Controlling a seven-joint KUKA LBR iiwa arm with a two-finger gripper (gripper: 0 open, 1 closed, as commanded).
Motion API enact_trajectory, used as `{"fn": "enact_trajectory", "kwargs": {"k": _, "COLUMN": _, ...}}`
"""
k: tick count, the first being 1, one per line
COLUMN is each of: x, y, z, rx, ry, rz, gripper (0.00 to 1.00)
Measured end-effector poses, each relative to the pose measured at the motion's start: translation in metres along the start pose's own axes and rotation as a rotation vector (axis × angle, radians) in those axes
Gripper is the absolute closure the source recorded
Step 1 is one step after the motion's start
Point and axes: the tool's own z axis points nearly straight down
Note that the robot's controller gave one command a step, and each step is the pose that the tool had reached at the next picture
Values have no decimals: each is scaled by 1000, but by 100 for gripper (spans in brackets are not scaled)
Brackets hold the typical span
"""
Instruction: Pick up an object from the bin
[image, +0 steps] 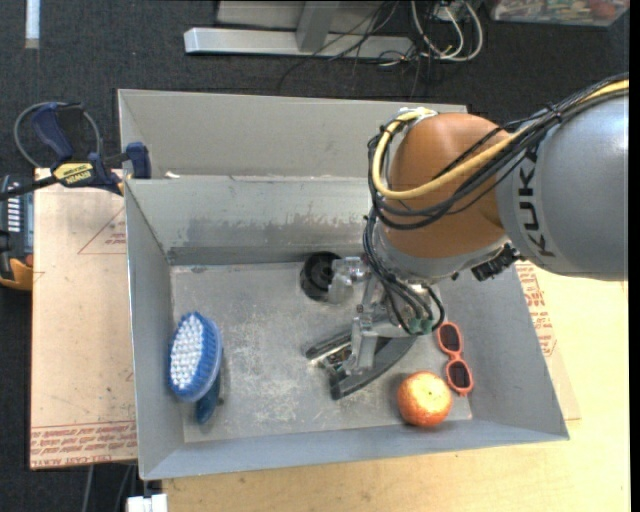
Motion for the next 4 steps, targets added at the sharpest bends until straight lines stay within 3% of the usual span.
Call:
{"fn": "enact_trajectory", "kwargs": {"k": 1, "x": -2, "y": -1, "z": -4, "rx": -1, "ry": -8, "rz": 3, "gripper": 0}}
{"fn": "enact_trajectory", "kwargs": {"k": 2, "x": -19, "y": -56, "z": 112, "rx": 0, "ry": -10, "rz": -362, "gripper": 0}}
{"fn": "enact_trajectory", "kwargs": {"k": 3, "x": -45, "y": -90, "z": 150, "rx": -2, "ry": -8, "rz": -298, "gripper": 0}}
{"fn": "enact_trajectory", "kwargs": {"k": 4, "x": -24, "y": -80, "z": 118, "rx": -2, "ry": -13, "rz": -345, "gripper": 0}}
